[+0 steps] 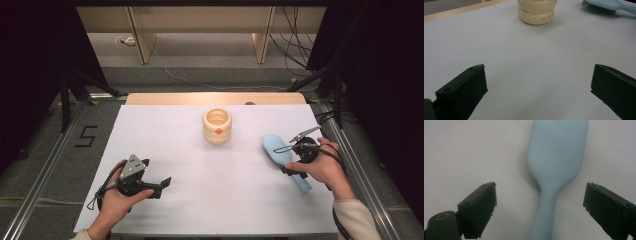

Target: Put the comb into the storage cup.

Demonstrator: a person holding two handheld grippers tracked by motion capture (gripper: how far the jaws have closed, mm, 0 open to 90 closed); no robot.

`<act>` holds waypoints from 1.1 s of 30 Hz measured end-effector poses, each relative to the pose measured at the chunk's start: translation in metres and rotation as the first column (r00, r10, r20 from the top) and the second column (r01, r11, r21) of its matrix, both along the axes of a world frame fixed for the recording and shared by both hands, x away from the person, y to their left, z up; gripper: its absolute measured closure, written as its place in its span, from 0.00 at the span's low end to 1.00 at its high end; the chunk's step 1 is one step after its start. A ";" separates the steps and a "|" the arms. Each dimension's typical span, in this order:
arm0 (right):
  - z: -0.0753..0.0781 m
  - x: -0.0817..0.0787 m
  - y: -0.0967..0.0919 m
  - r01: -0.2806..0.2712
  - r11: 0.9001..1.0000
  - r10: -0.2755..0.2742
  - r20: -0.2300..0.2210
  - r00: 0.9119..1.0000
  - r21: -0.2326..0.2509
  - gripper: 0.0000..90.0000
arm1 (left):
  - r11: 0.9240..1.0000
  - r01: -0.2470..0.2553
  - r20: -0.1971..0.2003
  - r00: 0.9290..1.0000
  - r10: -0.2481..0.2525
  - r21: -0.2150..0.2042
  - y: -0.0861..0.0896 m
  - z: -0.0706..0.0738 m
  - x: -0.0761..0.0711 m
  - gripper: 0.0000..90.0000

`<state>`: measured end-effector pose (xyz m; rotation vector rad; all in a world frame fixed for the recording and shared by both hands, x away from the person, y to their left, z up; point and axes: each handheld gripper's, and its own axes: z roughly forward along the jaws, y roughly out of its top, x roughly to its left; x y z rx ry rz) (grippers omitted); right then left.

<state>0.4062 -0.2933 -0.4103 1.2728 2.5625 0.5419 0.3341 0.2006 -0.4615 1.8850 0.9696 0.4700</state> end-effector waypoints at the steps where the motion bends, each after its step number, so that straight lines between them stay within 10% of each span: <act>1: 0.000 0.001 0.000 0.002 1.000 -0.002 -0.007 1.000 0.000 0.14 | 1.000 0.000 0.000 1.000 0.000 0.000 0.000 0.000 0.000 0.00; 33: -0.044 0.032 -0.003 0.027 0.997 -0.038 -0.159 0.987 -0.071 0.25 | 1.000 -0.001 -0.005 1.000 0.001 -0.006 0.000 0.000 0.001 0.00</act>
